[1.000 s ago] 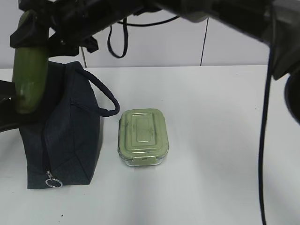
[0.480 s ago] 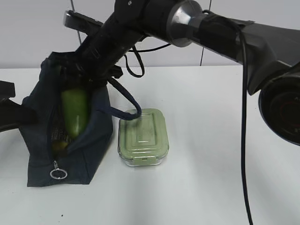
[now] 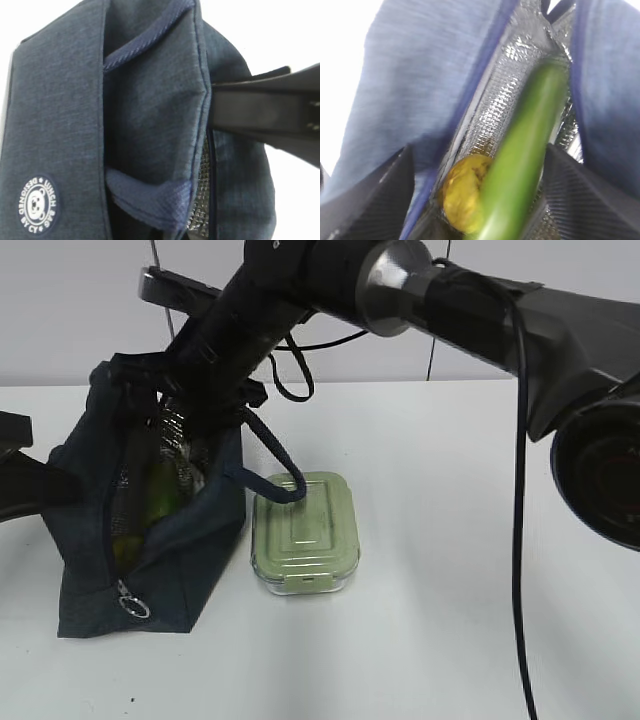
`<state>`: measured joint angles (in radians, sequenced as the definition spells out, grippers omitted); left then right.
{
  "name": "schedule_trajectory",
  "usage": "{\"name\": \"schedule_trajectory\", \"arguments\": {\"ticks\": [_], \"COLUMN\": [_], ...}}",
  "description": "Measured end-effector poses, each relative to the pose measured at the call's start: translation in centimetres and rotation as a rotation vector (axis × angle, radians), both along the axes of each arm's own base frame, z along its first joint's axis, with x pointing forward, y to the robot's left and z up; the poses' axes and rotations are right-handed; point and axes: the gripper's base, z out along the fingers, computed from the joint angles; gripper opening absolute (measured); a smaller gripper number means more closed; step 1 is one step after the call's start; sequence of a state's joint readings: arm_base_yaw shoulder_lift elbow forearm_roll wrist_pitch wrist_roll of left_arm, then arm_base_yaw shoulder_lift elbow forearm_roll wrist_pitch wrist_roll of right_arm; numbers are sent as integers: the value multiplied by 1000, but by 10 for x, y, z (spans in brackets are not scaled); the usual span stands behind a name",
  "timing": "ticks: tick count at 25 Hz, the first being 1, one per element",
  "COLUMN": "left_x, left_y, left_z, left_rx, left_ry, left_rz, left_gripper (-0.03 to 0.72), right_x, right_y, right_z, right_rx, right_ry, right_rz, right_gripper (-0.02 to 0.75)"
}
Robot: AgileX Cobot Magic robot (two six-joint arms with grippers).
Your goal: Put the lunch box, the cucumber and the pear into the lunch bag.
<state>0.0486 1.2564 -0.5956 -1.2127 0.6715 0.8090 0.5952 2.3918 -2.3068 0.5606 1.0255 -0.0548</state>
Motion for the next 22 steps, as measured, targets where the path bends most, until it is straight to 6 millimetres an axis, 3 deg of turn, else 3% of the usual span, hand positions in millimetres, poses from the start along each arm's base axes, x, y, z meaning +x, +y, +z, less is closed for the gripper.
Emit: {"name": "schedule_trajectory", "arguments": {"ticks": [6, 12, 22], "left_x": [0, 0, 0], "left_y": [0, 0, 0], "left_z": [0, 0, -1], "left_rx": [0, 1, 10], "left_ry": [0, 0, 0], "left_rz": [0, 0, -6], "left_gripper": [-18, -18, -18], "right_x": [0, 7, 5], "right_y": [-13, -42, -83], "right_z": [46, 100, 146], "right_rx": [-114, -251, -359], "right_ry": [-147, -396, -537], "right_rz": [55, -46, -171], "right_gripper": [582, 570, 555]}}
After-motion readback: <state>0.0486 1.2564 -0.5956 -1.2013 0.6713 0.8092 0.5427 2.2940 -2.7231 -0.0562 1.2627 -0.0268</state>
